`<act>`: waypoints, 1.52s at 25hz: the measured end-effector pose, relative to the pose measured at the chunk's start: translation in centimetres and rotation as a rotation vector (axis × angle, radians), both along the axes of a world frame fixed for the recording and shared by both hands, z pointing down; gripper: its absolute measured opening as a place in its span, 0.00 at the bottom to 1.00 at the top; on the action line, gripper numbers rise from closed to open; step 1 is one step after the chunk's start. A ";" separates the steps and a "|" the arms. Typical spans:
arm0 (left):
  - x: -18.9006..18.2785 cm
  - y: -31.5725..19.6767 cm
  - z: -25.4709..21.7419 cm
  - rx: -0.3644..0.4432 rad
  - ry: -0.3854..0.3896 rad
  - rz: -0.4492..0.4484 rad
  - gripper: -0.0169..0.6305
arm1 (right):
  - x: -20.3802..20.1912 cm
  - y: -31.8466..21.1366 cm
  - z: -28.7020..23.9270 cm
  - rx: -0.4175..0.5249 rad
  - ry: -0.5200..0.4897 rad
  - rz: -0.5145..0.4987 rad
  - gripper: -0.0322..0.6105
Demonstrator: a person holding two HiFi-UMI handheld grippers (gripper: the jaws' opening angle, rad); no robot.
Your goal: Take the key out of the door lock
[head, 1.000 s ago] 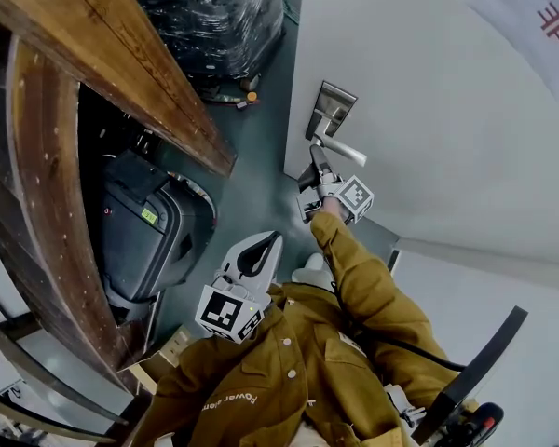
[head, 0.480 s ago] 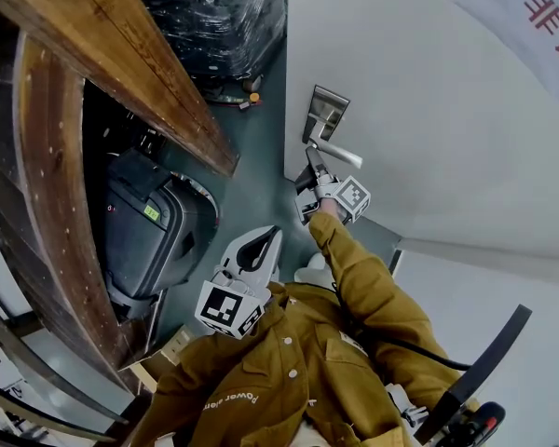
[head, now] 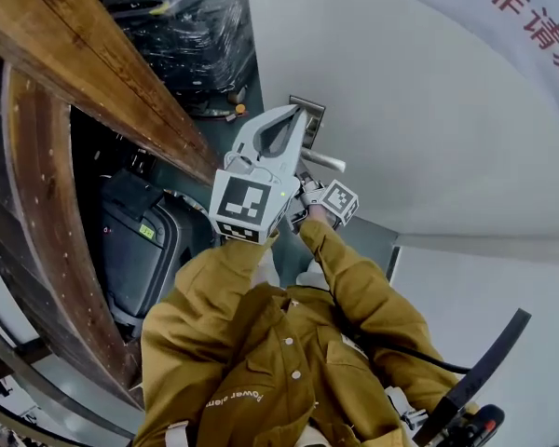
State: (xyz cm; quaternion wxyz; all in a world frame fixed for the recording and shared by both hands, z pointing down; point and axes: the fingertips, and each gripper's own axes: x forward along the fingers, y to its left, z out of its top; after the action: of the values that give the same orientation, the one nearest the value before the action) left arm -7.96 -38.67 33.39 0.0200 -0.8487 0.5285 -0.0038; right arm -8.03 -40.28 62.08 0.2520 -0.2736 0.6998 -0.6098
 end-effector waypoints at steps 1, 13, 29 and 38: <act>0.3 -0.9 -0.1 -0.006 -0.004 0.008 0.03 | -0.1 0.0 0.0 -0.001 0.004 -0.002 0.10; 1.5 -5.1 0.5 -0.046 -0.004 0.108 0.03 | 0.1 -0.1 -0.2 -0.004 -0.001 -0.001 0.09; 1.7 -5.9 0.5 -0.038 -0.003 0.153 0.03 | 0.1 0.1 -0.3 -0.039 -0.034 -0.014 0.09; 2.1 -6.1 1.3 -0.044 0.000 0.153 0.03 | 1.2 7.3 1.1 -0.042 -0.010 -0.128 0.09</act>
State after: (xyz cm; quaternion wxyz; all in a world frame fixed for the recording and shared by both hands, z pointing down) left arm -5.84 -44.79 34.65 0.0017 -0.8868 0.4619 -0.0140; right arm -6.80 -32.96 63.15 0.2102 -0.2303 0.7015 -0.6408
